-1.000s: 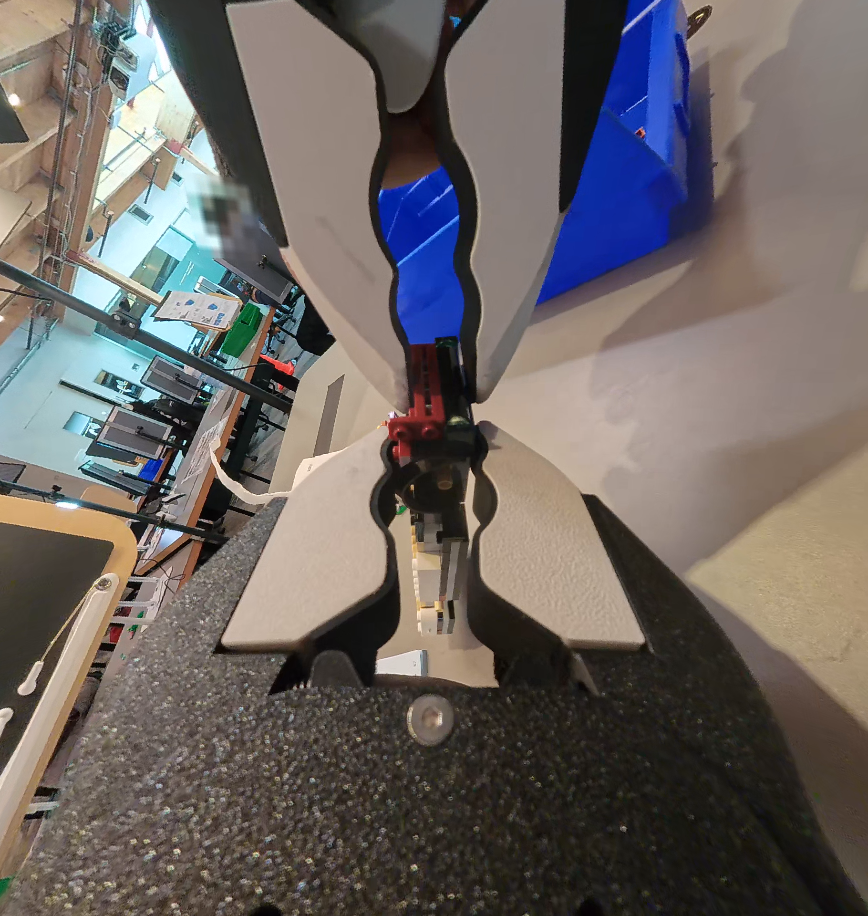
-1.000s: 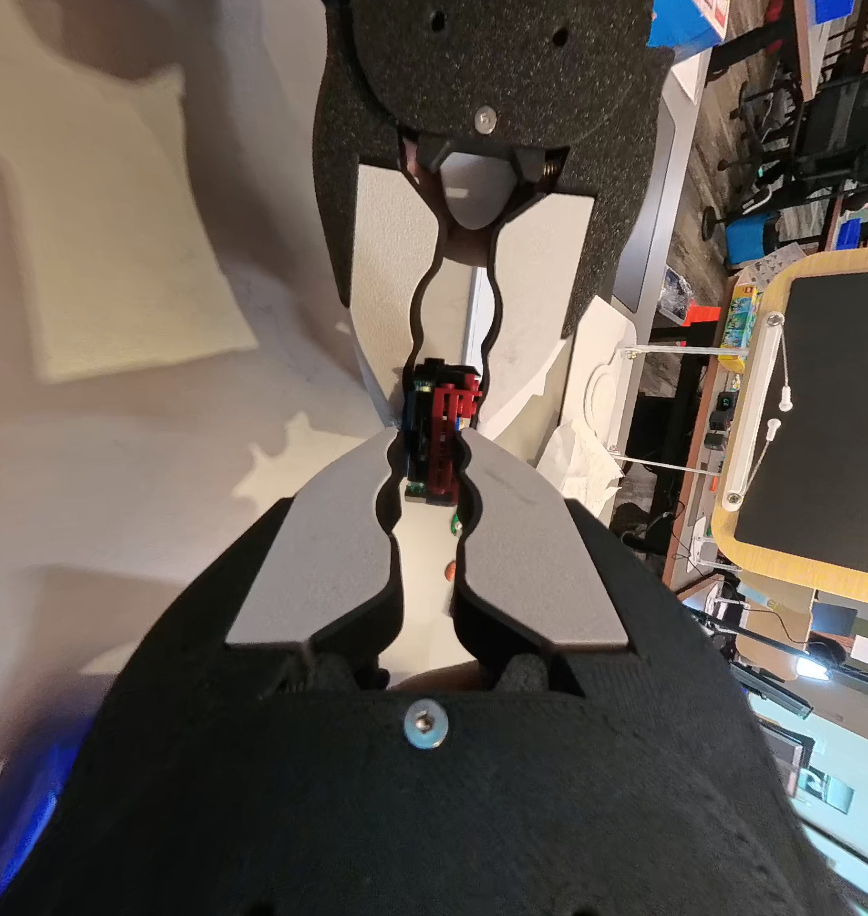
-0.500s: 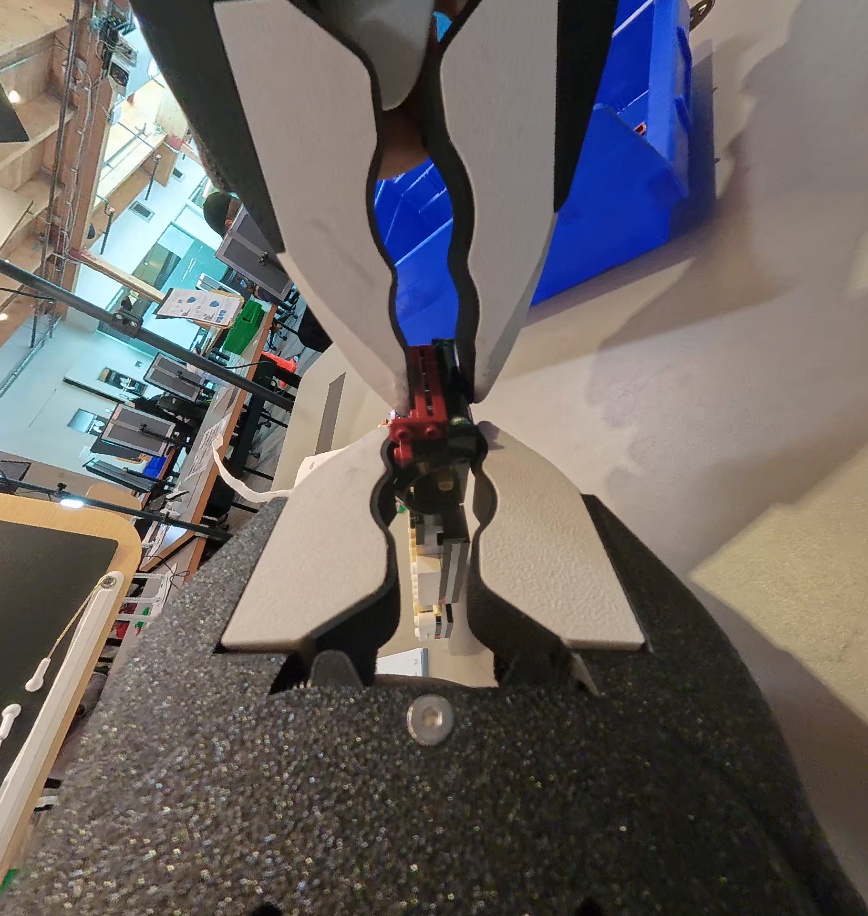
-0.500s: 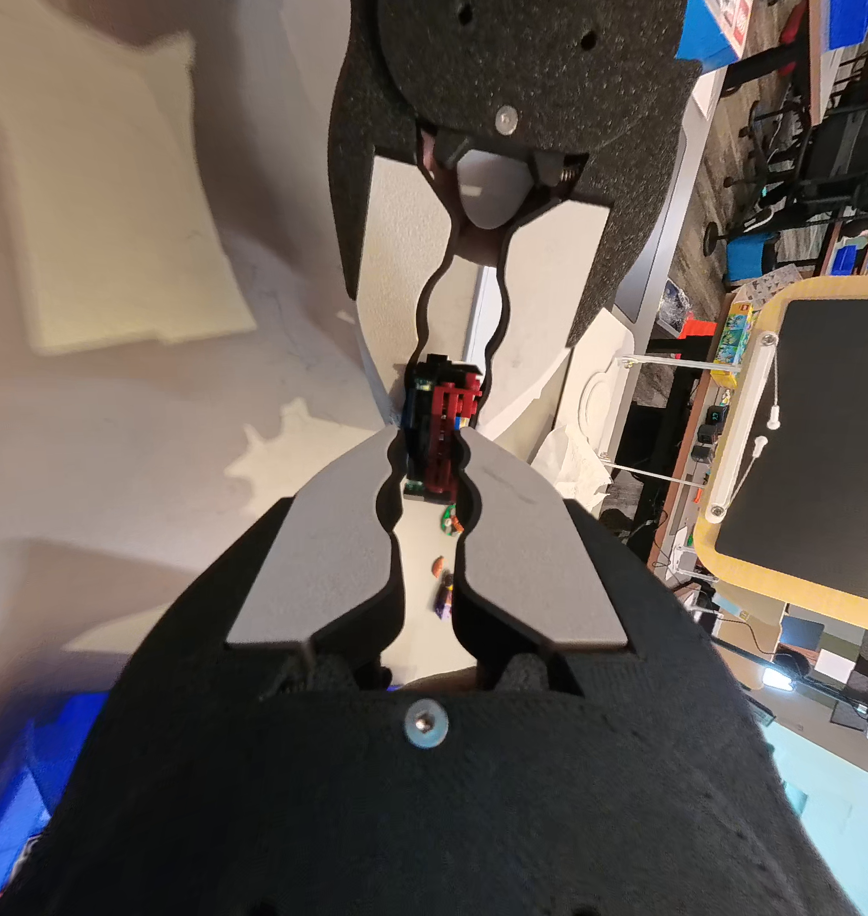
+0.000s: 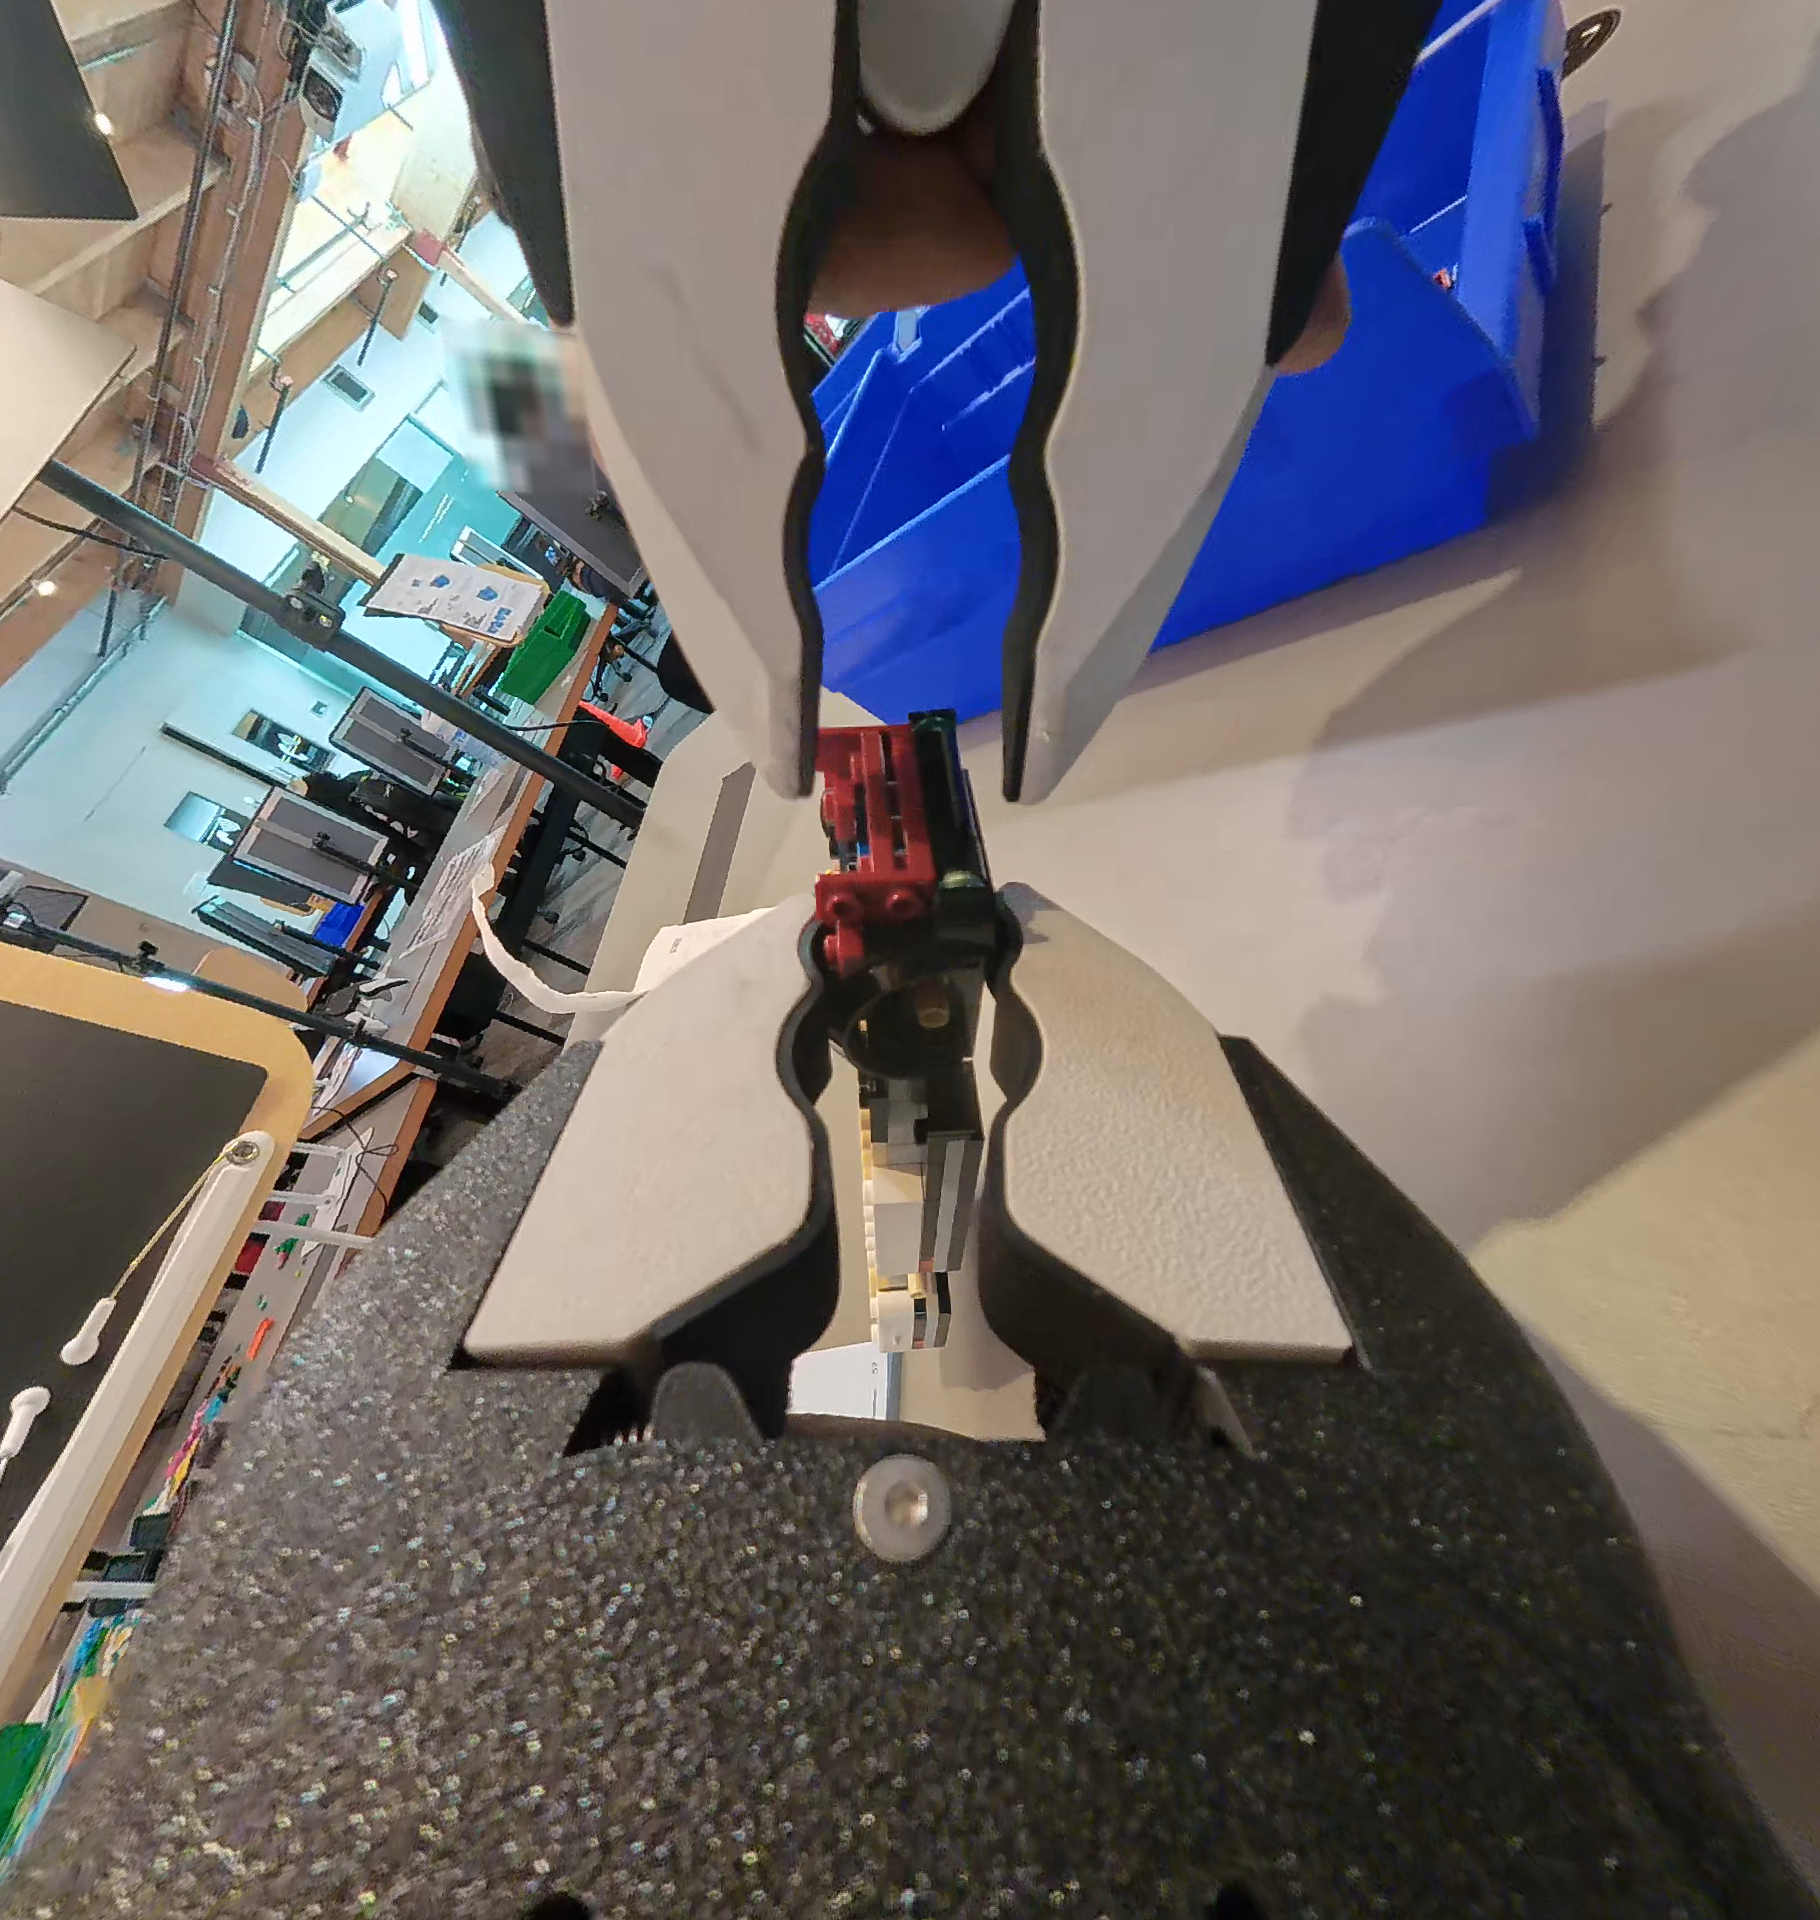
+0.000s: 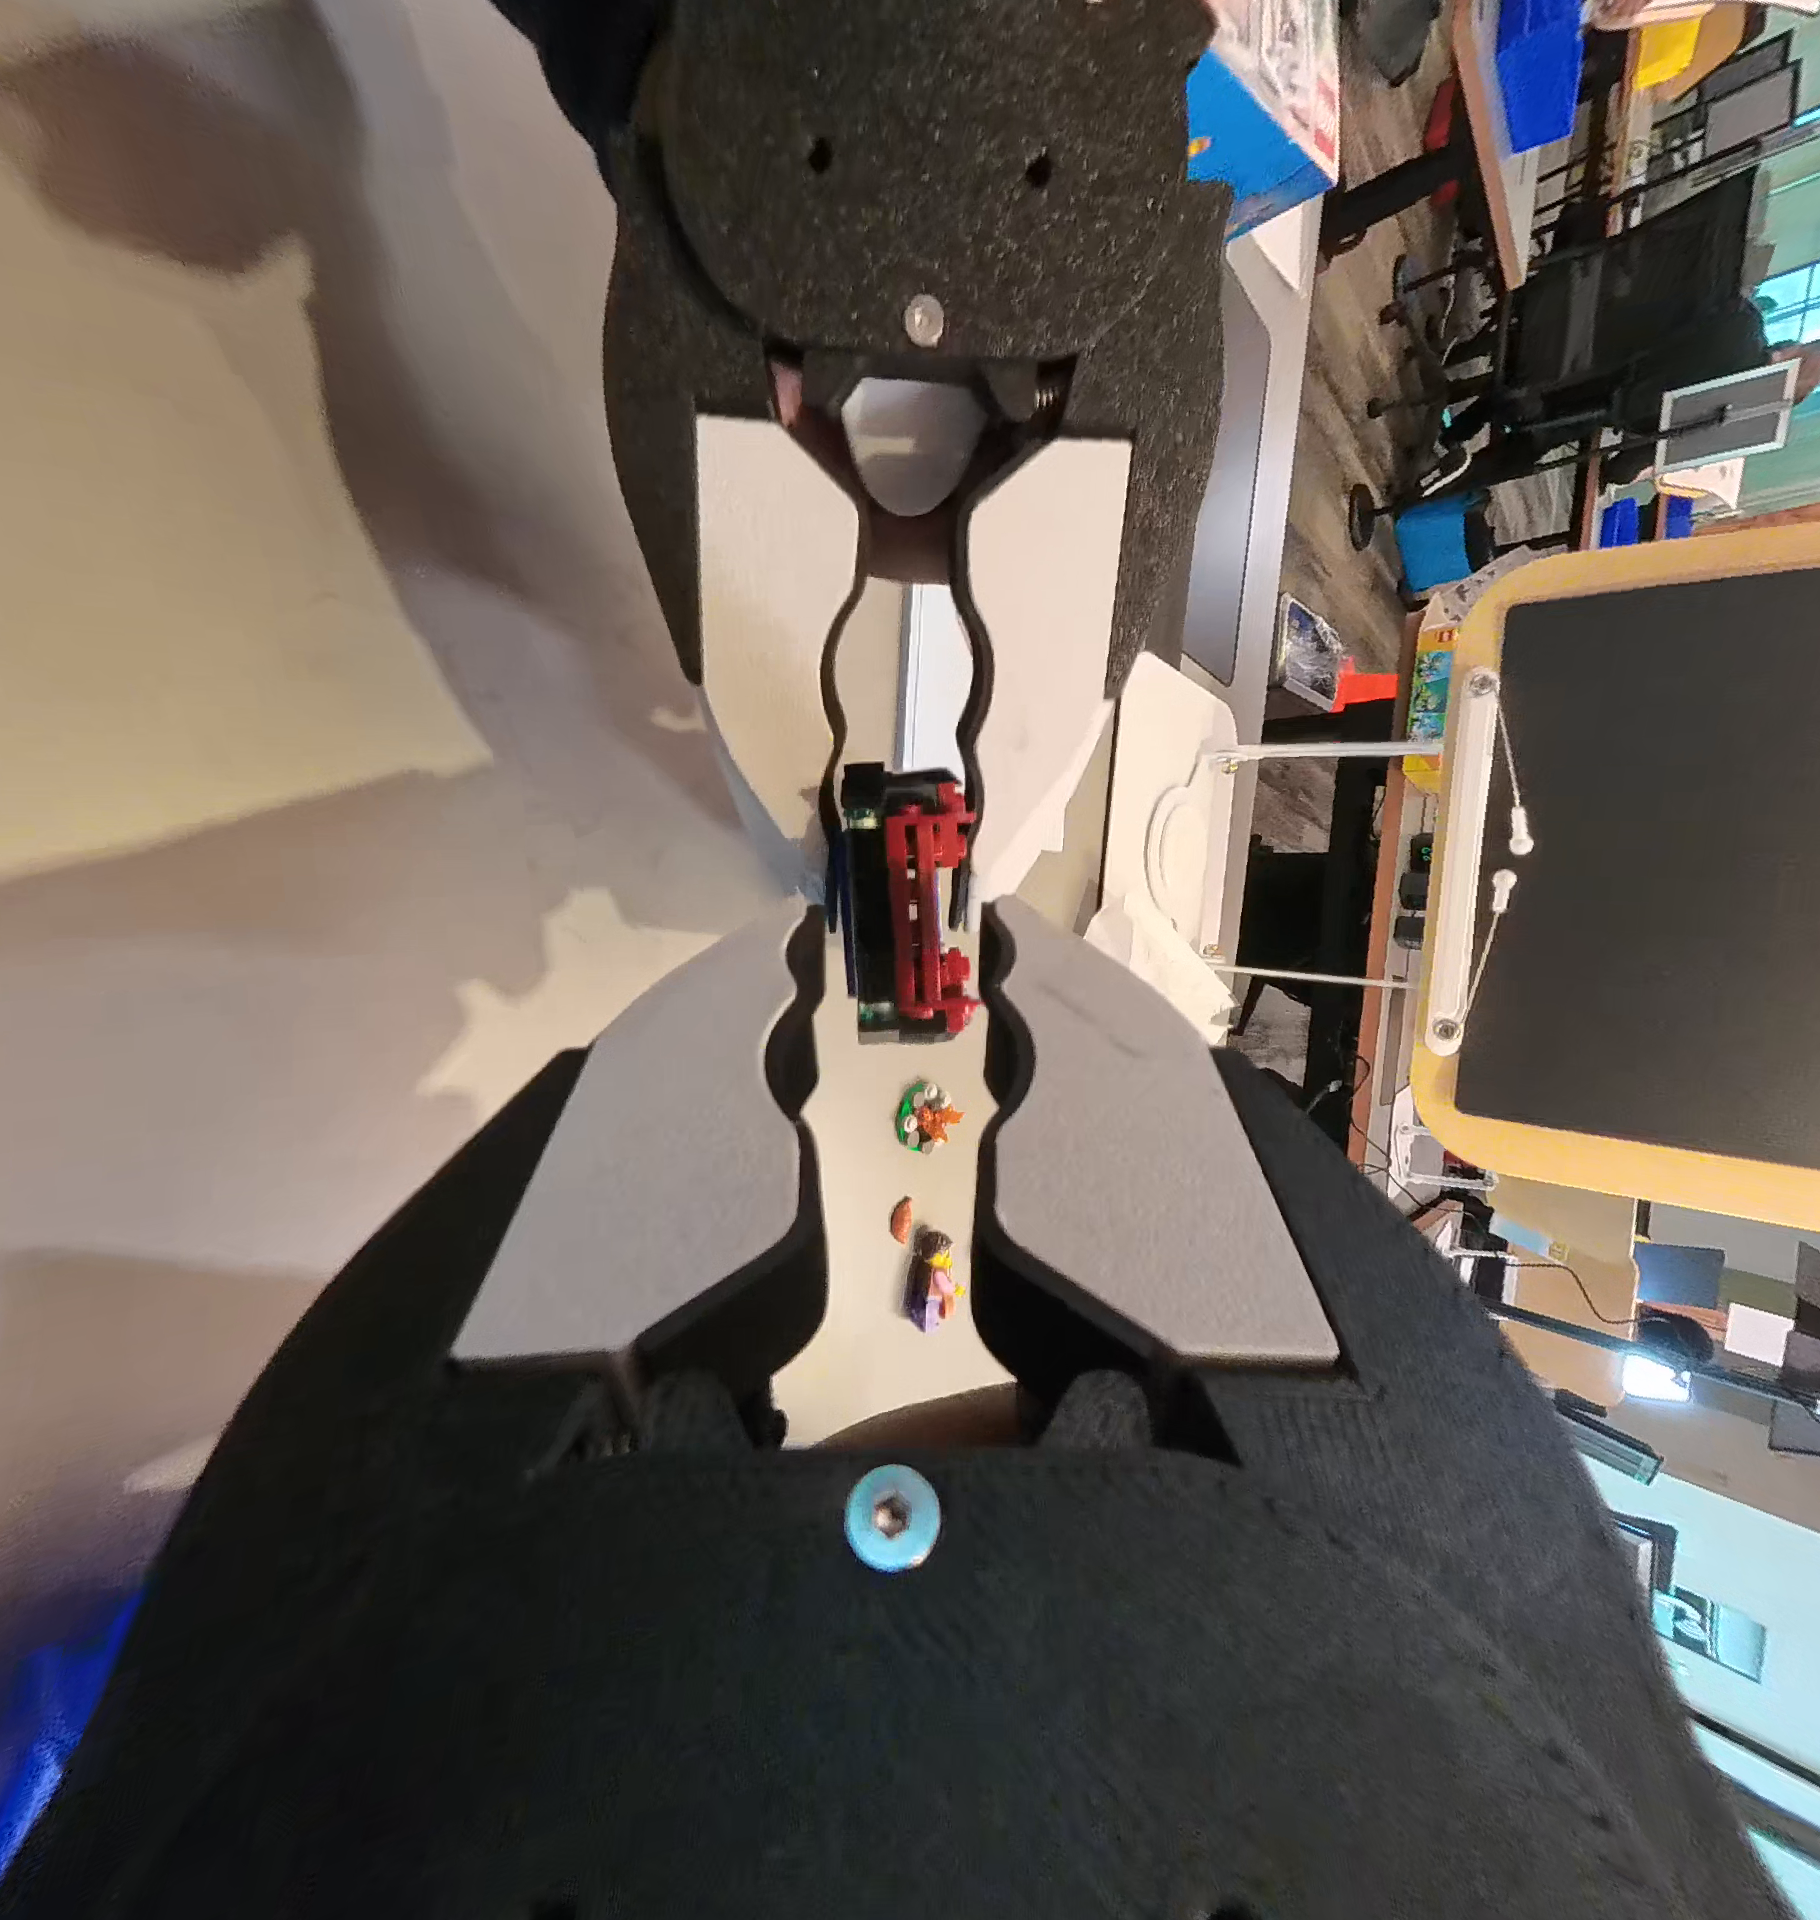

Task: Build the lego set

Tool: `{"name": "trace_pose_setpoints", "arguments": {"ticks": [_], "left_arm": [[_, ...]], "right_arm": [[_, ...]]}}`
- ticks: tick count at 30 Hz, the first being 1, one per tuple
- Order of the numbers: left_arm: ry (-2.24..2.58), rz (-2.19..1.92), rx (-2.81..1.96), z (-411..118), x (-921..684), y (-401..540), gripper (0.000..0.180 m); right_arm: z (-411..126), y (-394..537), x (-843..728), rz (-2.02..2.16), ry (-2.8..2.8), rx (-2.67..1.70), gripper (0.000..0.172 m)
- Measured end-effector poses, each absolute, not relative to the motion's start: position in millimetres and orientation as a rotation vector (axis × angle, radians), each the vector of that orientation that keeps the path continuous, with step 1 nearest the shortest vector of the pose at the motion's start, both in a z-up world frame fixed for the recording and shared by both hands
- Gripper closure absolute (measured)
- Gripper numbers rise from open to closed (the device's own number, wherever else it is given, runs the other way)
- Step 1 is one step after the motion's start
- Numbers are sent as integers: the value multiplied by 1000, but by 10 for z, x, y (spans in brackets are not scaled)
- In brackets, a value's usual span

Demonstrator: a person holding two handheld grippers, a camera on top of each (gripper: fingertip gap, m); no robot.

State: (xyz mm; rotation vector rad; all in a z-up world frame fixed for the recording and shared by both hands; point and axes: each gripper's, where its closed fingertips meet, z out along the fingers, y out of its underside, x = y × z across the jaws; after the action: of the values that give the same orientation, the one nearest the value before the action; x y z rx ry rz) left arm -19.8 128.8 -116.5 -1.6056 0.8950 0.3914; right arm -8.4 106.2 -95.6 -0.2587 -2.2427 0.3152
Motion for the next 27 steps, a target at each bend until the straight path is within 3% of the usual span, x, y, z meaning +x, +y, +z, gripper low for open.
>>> {"name": "trace_pose_setpoints", "arguments": {"ticks": [9, 27], "left_arm": [[881, 386, -1602, -1126, -199, 1271, 153], [900, 398, -1585, -1110, -171, 1256, 153]], "right_arm": [[-975, 1001, -144, 280, -2226, -210, 155], [-980, 989, -123, 291, -2294, -162, 157]]}}
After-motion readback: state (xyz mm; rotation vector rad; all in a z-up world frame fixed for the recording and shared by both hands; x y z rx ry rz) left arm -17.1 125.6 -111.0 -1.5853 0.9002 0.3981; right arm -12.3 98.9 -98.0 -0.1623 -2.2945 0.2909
